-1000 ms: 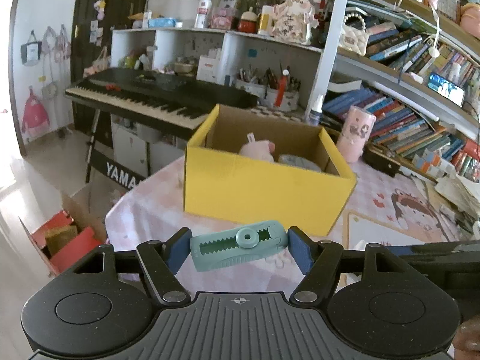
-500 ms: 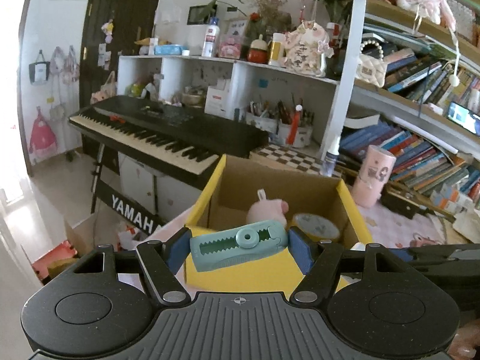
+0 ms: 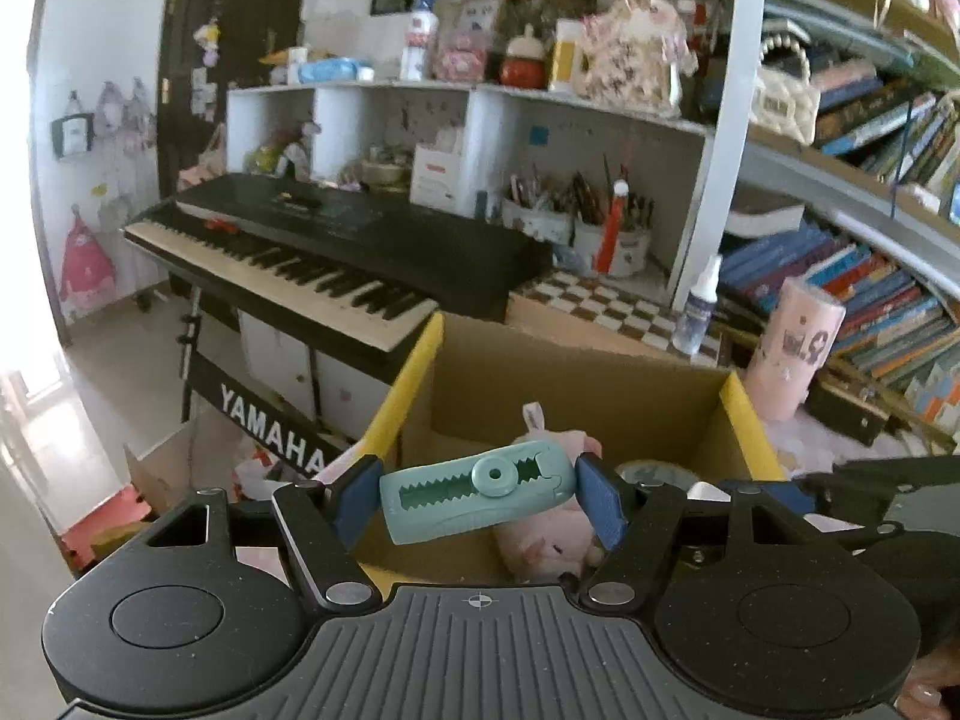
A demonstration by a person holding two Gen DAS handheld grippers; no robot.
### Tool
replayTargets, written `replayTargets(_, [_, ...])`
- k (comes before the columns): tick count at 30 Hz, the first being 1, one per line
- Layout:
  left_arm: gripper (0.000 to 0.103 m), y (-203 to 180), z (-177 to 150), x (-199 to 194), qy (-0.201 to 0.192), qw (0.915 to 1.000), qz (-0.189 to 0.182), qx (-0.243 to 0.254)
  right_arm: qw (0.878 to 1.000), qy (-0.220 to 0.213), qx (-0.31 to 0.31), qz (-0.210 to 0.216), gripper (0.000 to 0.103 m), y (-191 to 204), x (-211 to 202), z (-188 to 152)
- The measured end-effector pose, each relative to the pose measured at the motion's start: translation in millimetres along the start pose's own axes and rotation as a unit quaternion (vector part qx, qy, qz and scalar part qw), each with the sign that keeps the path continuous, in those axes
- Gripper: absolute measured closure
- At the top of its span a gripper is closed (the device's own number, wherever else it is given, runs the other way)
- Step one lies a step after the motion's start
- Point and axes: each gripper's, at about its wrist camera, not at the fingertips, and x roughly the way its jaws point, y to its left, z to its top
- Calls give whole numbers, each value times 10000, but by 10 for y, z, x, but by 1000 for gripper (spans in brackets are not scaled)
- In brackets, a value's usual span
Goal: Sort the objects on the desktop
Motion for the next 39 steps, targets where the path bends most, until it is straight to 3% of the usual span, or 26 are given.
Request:
replayTargets(6, [33, -53, -26, 330, 503, 9986, -74, 116, 9985, 386, -353, 133, 58, -26, 274, -3])
replayTargets(14, [33, -118, -49, 513, 778, 9966, -78, 247, 9967, 531, -557, 247, 58, -53, 395, 43])
replayTargets(18, [33, -121, -40, 550, 800, 9964, -116, 247, 9969, 471, -597, 214, 58, -45, 379, 30])
replayTargets(23, [33, -107, -42, 581, 818, 9964, -130, 178, 9982, 262, -544, 30, 43, -82, 251, 1])
replayTargets(33, [33, -274, -146, 668, 1071, 9915, -279, 684, 9975, -440, -301, -463, 42, -119, -266, -208])
replayTargets(39, [32, -363, -195, 602, 1035, 9895, -387, 931, 9959, -497, 174, -730, 42, -193, -403, -327])
